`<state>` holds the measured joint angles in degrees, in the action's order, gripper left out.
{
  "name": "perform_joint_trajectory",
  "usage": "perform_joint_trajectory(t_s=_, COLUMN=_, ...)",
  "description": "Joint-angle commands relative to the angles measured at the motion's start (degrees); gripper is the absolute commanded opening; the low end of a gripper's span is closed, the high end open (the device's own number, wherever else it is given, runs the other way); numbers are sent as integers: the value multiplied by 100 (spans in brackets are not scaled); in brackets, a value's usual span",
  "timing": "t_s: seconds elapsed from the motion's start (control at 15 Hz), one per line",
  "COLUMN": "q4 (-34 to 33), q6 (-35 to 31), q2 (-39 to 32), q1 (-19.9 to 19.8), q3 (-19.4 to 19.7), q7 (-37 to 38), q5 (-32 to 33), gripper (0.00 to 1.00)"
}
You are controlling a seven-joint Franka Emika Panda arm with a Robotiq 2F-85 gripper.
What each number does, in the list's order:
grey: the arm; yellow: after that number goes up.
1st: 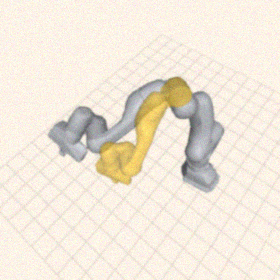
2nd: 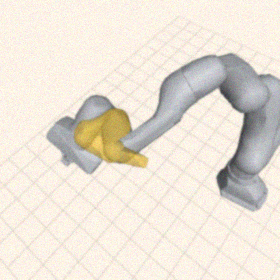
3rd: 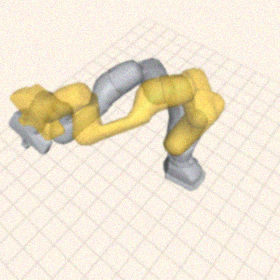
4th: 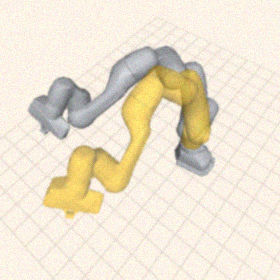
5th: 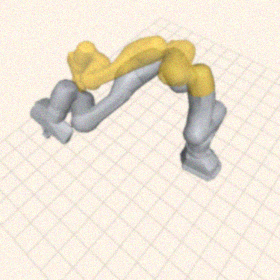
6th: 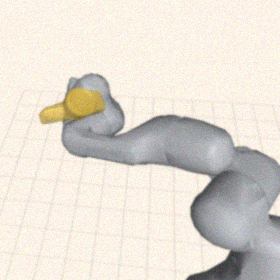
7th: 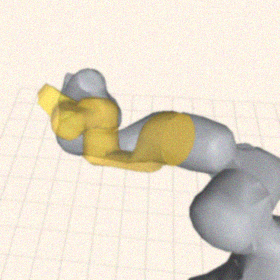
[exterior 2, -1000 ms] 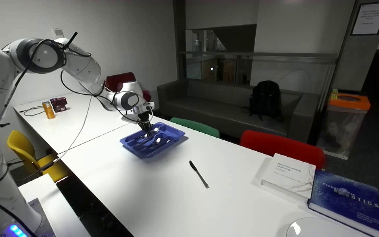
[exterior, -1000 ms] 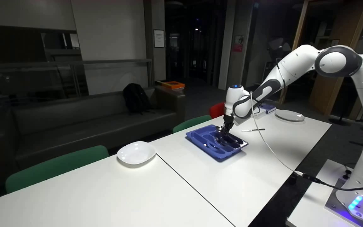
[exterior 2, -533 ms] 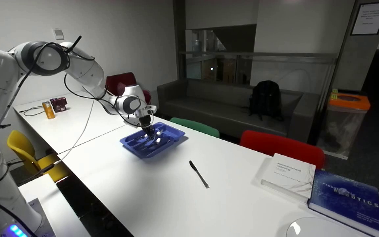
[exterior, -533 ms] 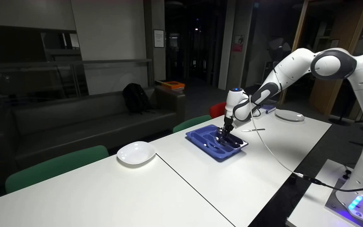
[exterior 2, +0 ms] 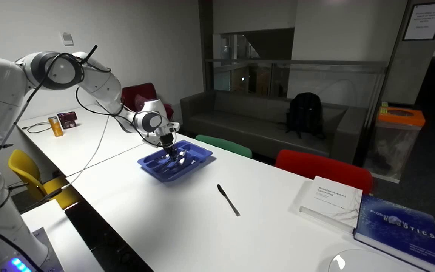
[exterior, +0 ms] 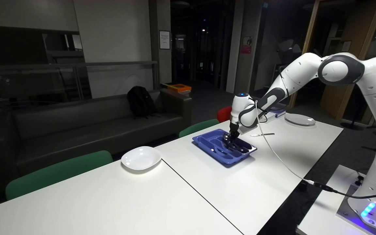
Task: Pick up the silver cutlery from the counter and place it on the blue tray
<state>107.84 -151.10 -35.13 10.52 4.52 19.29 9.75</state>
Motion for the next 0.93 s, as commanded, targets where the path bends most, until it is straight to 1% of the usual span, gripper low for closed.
perform_joint_trajectory(t_s=0.0, q4=-243, q6=82, q2=-185, q1=-112, q3=-94, q7=-183, q5=-266, gripper=2)
perform_joint_trajectory(t_s=0.27, q4=-369, q6=100, q2=-341, q1=-168, q3=-145, q7=-310, q5=-443, gripper=2)
perform_joint_trajectory(t_s=0.33, q4=-408, q6=121, q2=-371, q1=-157, q3=-131, q7=-331, q5=-439, gripper=33)
perform_joint_trajectory(t_s=0.4, q4=-434, q6=127, q2=-396, q1=-164, q3=-139, q7=-356, q5=-455, gripper=34)
perform_joint_trajectory(t_s=0.47, q4=-446, q6=133, q2=-404, q1=-149, q3=-123, q7=-353, q5=-454, gripper=39)
perform_joint_trajectory(t_s=0.53, q4=-459, q6=137, q2=-409, q1=-146, q3=-120, q7=-361, q5=-460, gripper=48)
perform_joint_trajectory(t_s=0.87, q4=-476, q6=152, q2=-232, q1=-134, q3=-46, q7=-352, q5=-425, gripper=85)
